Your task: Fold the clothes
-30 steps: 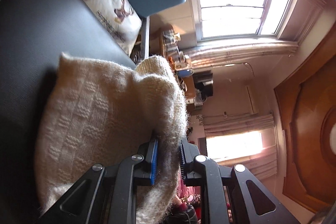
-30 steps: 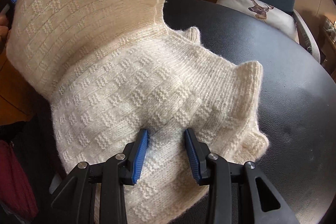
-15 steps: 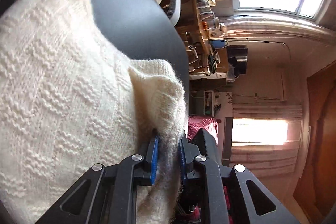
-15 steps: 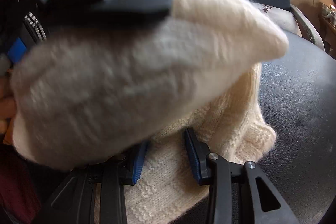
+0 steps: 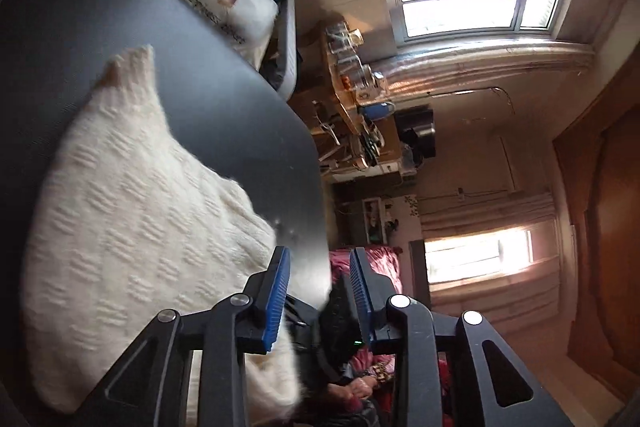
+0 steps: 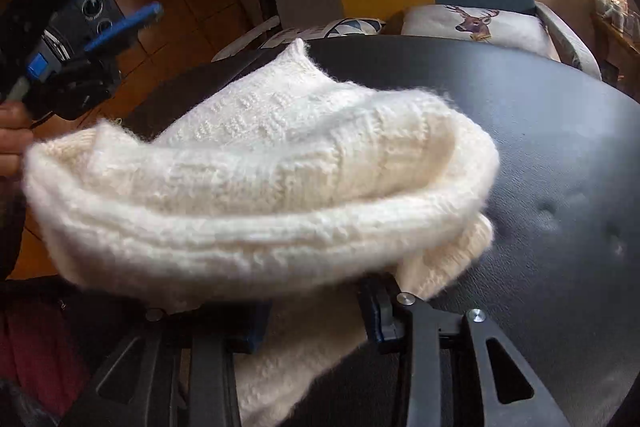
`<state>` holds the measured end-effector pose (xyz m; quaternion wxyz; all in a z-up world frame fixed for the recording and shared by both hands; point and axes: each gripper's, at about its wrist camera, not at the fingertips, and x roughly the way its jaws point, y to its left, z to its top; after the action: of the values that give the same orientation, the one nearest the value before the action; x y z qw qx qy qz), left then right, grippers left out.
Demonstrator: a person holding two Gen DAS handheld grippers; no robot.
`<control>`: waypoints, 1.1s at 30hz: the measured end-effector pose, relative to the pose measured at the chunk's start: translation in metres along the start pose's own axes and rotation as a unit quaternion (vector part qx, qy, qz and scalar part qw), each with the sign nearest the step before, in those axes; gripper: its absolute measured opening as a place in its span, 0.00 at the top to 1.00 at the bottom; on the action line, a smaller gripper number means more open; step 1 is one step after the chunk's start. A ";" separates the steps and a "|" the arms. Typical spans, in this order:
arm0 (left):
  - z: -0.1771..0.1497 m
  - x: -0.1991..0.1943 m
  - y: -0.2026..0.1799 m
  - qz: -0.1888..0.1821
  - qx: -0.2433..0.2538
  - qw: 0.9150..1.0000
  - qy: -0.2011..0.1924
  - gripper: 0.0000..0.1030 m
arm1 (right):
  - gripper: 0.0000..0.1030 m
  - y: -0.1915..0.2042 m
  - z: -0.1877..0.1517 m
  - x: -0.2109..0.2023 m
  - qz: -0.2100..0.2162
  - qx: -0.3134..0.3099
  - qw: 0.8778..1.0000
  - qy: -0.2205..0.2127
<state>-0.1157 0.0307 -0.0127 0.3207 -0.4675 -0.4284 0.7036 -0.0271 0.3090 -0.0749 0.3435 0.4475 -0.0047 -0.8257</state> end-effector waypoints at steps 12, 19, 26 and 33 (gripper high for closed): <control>-0.039 -0.037 0.060 0.125 0.114 0.985 -0.014 0.66 | 0.51 0.053 -0.002 -0.106 0.019 -0.062 0.998 -0.017; -0.041 -0.020 0.051 0.127 0.167 0.978 -0.007 0.66 | 0.41 0.097 0.057 -0.043 0.078 -0.156 0.980 0.100; -0.038 -0.001 0.046 0.105 0.188 0.977 0.002 0.66 | 0.40 0.091 0.023 0.012 0.111 -0.123 0.962 0.217; -0.066 0.031 0.042 0.114 0.281 0.952 0.039 0.62 | 0.42 0.023 -0.045 0.003 0.177 0.066 0.977 0.101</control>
<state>-0.0670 0.0590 -0.0749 0.3735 -0.4313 -0.1442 0.8085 0.0178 0.3033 -0.0966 0.4527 0.5425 -0.1030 -0.7000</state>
